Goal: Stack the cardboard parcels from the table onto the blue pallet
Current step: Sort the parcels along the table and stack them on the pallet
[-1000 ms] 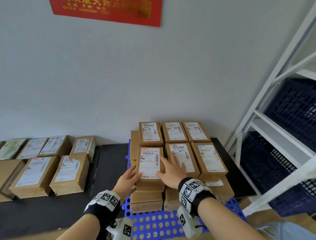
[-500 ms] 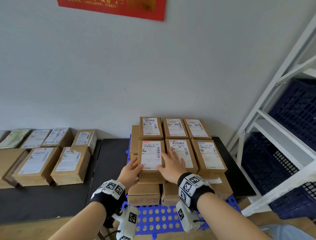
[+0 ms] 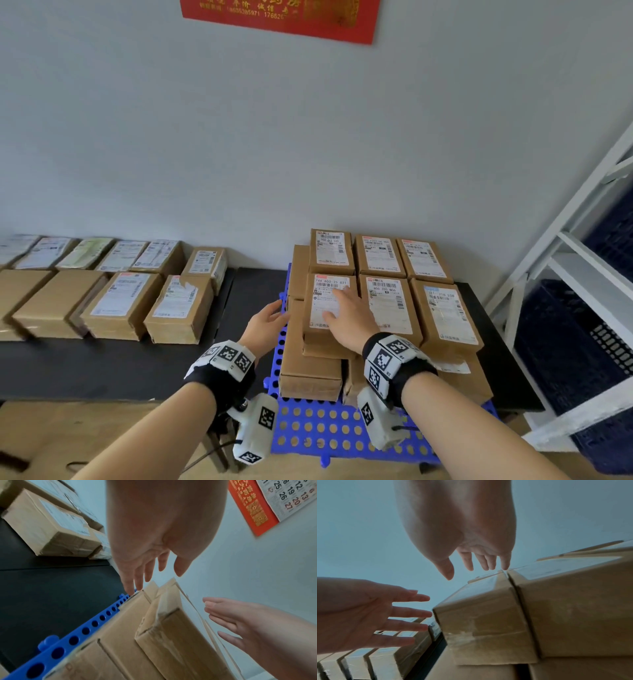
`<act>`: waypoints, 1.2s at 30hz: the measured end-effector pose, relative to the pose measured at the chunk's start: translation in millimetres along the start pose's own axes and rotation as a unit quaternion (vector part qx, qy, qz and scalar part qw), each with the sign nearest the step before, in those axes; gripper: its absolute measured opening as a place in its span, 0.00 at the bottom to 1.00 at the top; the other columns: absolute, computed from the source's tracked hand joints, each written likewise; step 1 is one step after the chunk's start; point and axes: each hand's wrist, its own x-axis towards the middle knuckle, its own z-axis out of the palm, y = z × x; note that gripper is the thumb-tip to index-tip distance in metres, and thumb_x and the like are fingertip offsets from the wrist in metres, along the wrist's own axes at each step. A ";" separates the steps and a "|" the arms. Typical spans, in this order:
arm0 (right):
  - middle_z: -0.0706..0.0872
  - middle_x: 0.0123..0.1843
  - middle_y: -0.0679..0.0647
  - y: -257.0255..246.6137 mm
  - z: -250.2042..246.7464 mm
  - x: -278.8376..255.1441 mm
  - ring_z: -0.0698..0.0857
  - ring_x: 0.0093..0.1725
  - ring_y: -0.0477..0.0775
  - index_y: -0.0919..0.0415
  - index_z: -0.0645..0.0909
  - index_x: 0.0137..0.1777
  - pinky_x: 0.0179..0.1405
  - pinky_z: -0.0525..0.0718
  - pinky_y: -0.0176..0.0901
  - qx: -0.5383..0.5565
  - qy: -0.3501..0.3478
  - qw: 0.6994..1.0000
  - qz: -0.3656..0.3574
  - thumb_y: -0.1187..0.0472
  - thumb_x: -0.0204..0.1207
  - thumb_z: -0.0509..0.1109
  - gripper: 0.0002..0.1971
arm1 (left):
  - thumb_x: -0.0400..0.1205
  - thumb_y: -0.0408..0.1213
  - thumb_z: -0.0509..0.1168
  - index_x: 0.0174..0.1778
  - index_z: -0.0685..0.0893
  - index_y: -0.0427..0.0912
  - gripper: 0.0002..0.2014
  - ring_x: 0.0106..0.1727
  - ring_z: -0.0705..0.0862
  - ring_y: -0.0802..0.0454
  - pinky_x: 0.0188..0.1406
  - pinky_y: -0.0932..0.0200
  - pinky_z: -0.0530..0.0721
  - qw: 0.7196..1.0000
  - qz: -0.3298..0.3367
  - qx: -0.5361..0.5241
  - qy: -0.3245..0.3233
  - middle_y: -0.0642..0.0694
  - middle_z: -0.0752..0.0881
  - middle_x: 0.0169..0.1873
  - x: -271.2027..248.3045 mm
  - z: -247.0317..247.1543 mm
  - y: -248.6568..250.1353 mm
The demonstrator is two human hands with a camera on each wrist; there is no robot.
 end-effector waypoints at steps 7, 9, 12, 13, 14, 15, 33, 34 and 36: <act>0.62 0.82 0.54 -58.1 21.1 11.5 0.64 0.80 0.55 0.56 0.57 0.82 0.77 0.65 0.49 0.097 -0.044 0.994 -0.021 0.54 0.84 0.59 0.28 | 0.84 0.38 0.61 0.79 0.64 0.47 0.26 0.72 0.74 0.43 0.63 0.50 0.76 0.998 -0.003 -0.003 0.066 0.40 0.74 0.72 -6.8 -67.1 -2.5; 0.63 0.82 0.55 -76.1 33.4 16.9 0.67 0.79 0.57 0.54 0.57 0.82 0.76 0.69 0.51 0.114 -0.061 0.992 -0.012 0.53 0.83 0.60 0.29 | 0.84 0.37 0.61 0.79 0.63 0.47 0.26 0.73 0.73 0.43 0.66 0.48 0.75 0.997 -0.006 -0.008 0.080 0.41 0.72 0.74 -6.7 -90.6 -5.2; 0.63 0.82 0.55 -100.7 54.8 24.4 0.69 0.78 0.57 0.54 0.56 0.82 0.74 0.70 0.50 0.102 -0.080 0.991 -0.010 0.52 0.83 0.60 0.29 | 0.84 0.38 0.60 0.79 0.65 0.47 0.25 0.73 0.72 0.43 0.69 0.47 0.75 0.995 -0.015 -0.012 0.096 0.41 0.71 0.75 -3.7 -127.8 -14.1; 0.63 0.82 0.55 -109.4 62.1 26.7 0.69 0.77 0.56 0.55 0.56 0.82 0.73 0.70 0.48 0.103 -0.089 0.991 -0.010 0.52 0.84 0.59 0.29 | 0.84 0.39 0.60 0.78 0.65 0.47 0.25 0.73 0.73 0.43 0.66 0.49 0.76 0.995 -0.019 -0.008 0.101 0.40 0.71 0.75 -3.3 -139.9 -16.7; 0.63 0.81 0.56 -118.1 69.9 29.4 0.70 0.77 0.56 0.55 0.56 0.82 0.72 0.69 0.47 0.110 -0.096 0.989 -0.010 0.53 0.84 0.59 0.29 | 0.85 0.39 0.60 0.78 0.65 0.48 0.24 0.72 0.73 0.44 0.63 0.52 0.76 0.994 -0.019 -0.002 0.105 0.40 0.72 0.74 -2.3 -152.3 -19.7; 0.64 0.81 0.57 -126.6 77.9 32.8 0.69 0.77 0.56 0.56 0.57 0.82 0.72 0.69 0.46 0.120 -0.100 0.988 -0.009 0.53 0.84 0.60 0.29 | 0.85 0.38 0.59 0.78 0.65 0.47 0.24 0.71 0.74 0.44 0.59 0.53 0.76 0.994 -0.022 0.002 0.108 0.40 0.73 0.73 -1.5 -164.2 -22.1; 0.63 0.81 0.61 -203.3 216.8 102.0 0.65 0.80 0.58 0.60 0.54 0.82 0.76 0.67 0.51 0.298 -0.138 0.931 0.158 0.59 0.78 0.71 0.38 | 0.85 0.37 0.59 0.79 0.64 0.47 0.25 0.78 0.67 0.48 0.76 0.47 0.68 0.992 -0.115 -0.001 0.051 0.42 0.69 0.77 77.0 -296.2 -89.4; 0.64 0.81 0.61 -203.5 221.7 106.0 0.66 0.80 0.58 0.60 0.54 0.82 0.75 0.67 0.49 0.310 -0.134 0.927 0.163 0.60 0.78 0.70 0.37 | 0.85 0.38 0.59 0.79 0.64 0.47 0.25 0.77 0.68 0.48 0.76 0.48 0.69 0.992 -0.119 -0.004 0.047 0.42 0.69 0.77 82.1 -297.2 -92.5; 0.68 0.79 0.58 -203.6 229.7 115.5 0.69 0.78 0.56 0.60 0.55 0.82 0.73 0.69 0.46 0.325 -0.124 0.922 0.168 0.62 0.79 0.69 0.36 | 0.85 0.38 0.59 0.79 0.64 0.48 0.24 0.76 0.69 0.48 0.73 0.51 0.71 0.991 -0.125 -0.017 0.046 0.43 0.70 0.76 91.5 -298.1 -98.3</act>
